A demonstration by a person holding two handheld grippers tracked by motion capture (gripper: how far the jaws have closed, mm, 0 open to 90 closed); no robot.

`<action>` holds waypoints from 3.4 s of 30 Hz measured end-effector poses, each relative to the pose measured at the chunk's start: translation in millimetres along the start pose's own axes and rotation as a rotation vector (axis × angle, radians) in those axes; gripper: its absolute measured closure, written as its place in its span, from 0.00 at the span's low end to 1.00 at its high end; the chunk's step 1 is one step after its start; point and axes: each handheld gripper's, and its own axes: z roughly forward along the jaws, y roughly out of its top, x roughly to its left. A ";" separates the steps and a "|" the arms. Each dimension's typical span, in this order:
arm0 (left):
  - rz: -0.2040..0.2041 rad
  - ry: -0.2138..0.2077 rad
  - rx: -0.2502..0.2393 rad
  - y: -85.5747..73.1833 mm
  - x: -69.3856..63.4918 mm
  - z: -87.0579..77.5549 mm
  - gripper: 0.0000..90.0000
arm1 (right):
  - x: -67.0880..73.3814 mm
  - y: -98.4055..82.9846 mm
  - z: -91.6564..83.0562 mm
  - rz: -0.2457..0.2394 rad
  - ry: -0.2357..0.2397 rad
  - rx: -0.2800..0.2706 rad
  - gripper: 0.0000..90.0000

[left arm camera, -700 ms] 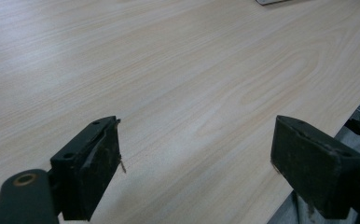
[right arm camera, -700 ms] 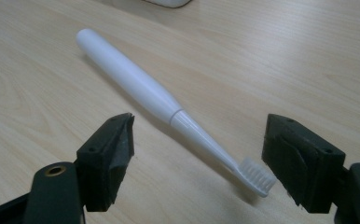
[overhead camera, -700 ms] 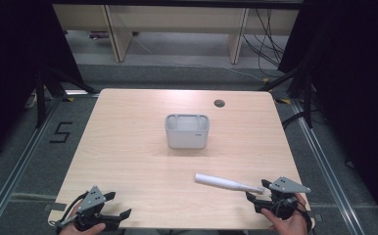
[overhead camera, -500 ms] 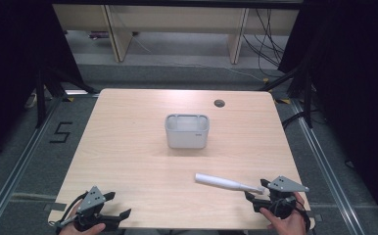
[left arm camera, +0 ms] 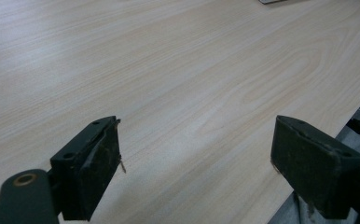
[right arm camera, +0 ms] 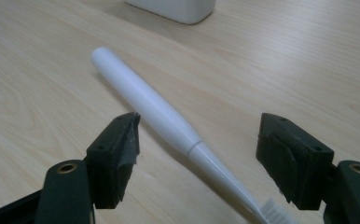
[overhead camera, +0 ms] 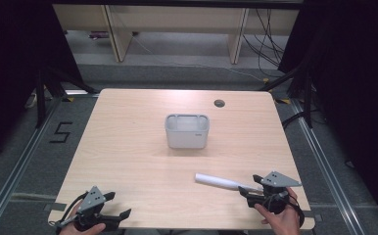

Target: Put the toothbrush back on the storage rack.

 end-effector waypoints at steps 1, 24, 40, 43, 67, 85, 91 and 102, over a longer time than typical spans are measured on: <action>0.002 0.000 0.002 0.0 0.0 -0.1 0.17 | 1.2 2.3 1.4 -0.010 0.012 0.007 0.41; -0.025 -0.011 -0.029 -0.8 -1.6 0.8 0.17 | 21.4 31.7 42.4 -0.109 0.060 0.077 0.90; -0.030 -0.014 -0.031 -0.7 -1.6 0.2 0.17 | 33.6 51.4 72.6 -0.168 0.057 0.104 0.99; -0.028 -0.010 -0.024 -0.5 -1.4 -0.4 0.17 | 34.9 53.6 77.5 -0.165 0.051 0.117 1.00; -0.025 -0.013 -0.029 -0.4 -1.9 -0.8 0.17 | 54.8 66.9 115.9 -0.242 0.048 0.206 1.00; -0.025 -0.016 -0.032 -0.2 -2.0 -1.0 0.17 | 66.3 61.3 113.8 -0.272 0.093 0.224 1.00; -0.026 -0.016 -0.036 -0.2 -1.9 -1.2 0.17 | 71.3 55.9 109.8 -0.298 0.105 0.228 1.00; -0.027 -0.016 -0.036 -0.3 -1.8 -1.6 0.17 | 74.0 45.6 94.4 -0.269 0.113 0.270 1.00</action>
